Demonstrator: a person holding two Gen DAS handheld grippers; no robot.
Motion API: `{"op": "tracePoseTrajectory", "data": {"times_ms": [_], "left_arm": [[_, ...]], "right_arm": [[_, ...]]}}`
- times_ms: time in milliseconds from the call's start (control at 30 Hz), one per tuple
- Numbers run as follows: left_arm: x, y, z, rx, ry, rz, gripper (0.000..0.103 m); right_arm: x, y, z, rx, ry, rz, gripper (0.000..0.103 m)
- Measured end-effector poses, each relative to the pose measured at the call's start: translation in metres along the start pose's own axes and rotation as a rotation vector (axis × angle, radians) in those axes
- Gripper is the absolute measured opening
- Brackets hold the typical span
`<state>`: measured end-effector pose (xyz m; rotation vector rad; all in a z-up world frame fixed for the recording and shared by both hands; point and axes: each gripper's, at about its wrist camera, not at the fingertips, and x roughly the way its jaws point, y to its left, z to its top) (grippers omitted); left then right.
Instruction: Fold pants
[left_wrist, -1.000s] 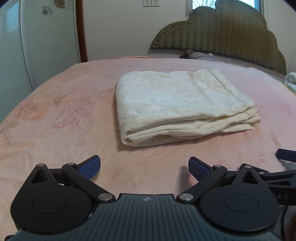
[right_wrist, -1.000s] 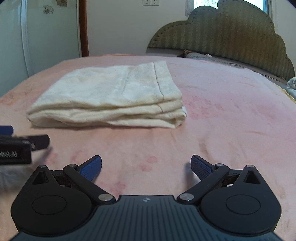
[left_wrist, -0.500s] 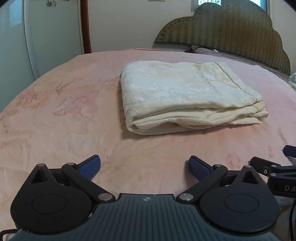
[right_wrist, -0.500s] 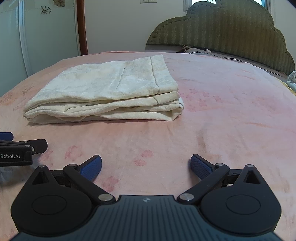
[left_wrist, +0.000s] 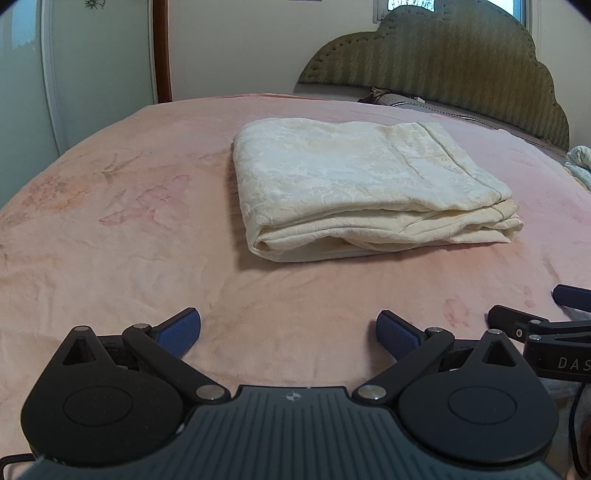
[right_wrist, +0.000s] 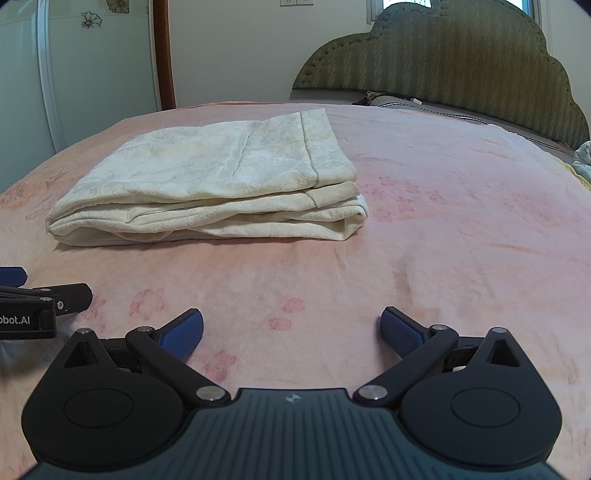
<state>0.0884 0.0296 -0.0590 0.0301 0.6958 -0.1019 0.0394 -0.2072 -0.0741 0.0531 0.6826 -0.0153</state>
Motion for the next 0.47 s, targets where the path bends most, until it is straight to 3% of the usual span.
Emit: {"op": "tracePoseTrajectory", "data": {"times_ms": [467], "left_arm": [[-0.0006, 0.0025, 0.0002, 0.001, -0.001, -0.027, 0.103]], "right_arm": [[-0.0005, -0.0002, 0.0001, 0.0, 0.0, 0.0, 0.103]]}}
